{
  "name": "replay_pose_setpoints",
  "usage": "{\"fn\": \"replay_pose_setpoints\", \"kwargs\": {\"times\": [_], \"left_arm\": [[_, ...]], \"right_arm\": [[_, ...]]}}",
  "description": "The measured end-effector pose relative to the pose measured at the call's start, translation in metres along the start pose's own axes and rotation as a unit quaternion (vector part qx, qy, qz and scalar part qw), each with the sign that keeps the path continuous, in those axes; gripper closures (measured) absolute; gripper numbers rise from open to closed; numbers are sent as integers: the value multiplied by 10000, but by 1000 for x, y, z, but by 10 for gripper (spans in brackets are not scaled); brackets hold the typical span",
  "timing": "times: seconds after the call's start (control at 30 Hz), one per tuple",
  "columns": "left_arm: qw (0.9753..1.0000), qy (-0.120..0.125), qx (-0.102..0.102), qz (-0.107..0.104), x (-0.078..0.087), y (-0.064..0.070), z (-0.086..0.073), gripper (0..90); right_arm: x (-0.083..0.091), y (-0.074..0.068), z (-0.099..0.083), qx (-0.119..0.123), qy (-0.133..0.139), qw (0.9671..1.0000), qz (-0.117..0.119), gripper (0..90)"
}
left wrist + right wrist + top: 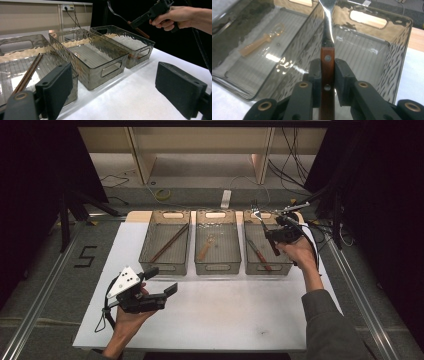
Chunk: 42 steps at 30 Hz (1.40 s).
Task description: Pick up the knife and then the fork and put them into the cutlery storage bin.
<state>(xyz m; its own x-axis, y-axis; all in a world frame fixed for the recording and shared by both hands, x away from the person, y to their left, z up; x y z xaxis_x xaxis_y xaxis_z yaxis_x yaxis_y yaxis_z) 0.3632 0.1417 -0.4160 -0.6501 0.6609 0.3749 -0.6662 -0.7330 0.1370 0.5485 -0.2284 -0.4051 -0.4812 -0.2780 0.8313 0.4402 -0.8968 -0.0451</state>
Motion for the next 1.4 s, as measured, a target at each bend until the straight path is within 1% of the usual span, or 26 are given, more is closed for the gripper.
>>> {"fn": "replay_pose_setpoints", "kwargs": {"times": [0.17, 0.37, 0.6, 0.9, 0.97, 1.0, 1.03, 1.1, 1.17, 1.23, 1.4], "left_arm": [[10000, 8, 4, 8, 0, 0, 0, 139], [10000, 6, 4, 7, 0, 0, 0, 139], [10000, 5, 1, 14, 0, 0, 0, 139], [10000, 7, 3, 33, 1, -1, 0, 139], [10000, 27, 26, 36, 1, -2, 0, 139], [10000, 30, 31, 37, 2, -2, 0, 139], [10000, 25, 26, 37, 2, -2, 0, 139], [10000, 23, 21, 34, 1, -1, 0, 139], [10000, 7, 3, 28, 1, -1, 0, 139], [10000, 8, 13, 29, 1, -1, 0, 139], [10000, 7, 20, 22, 1, -1, 0, 139]], "right_arm": [[-9, 3, -5, -43, -51, 10000, -6, 773], [-12, 7, -8, -108, -75, 9999, -4, 773], [-19, 10, -14, -184, -172, 9997, -6, 772], [-26, 10, -19, -215, -298, 9993, -3, 770], [-28, 11, -19, -248, -328, 9991, -28, 766], [-28, 11, -20, -264, -347, 9990, -5, 760], [-29, 11, -20, -282, -354, 9990, 31, 752], [-30, 9, -21, -295, -347, 9989, 129, 664], [-29, 6, -21, -182, -372, 9989, 210, 621], [-27, 3, -20, -65, -375, 9991, 211, 564], [-21, -5, -19, 99, -249, 9992, 291, 526]]}}
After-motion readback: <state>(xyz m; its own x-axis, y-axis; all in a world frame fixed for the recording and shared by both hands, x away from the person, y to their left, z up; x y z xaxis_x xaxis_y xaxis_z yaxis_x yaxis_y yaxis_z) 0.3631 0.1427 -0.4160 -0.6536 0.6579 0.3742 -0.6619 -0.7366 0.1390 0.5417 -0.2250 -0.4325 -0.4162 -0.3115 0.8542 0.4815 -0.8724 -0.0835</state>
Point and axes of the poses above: each handheld gripper's, and its own axes: x roughly backward along the jaws, z roughly out of its top, y roughly to its right, the point moved 6 cm from there along -x, roughly forward along the jaws, and after that the axes turned 9 degrees about -y, right-handed, at the moved point
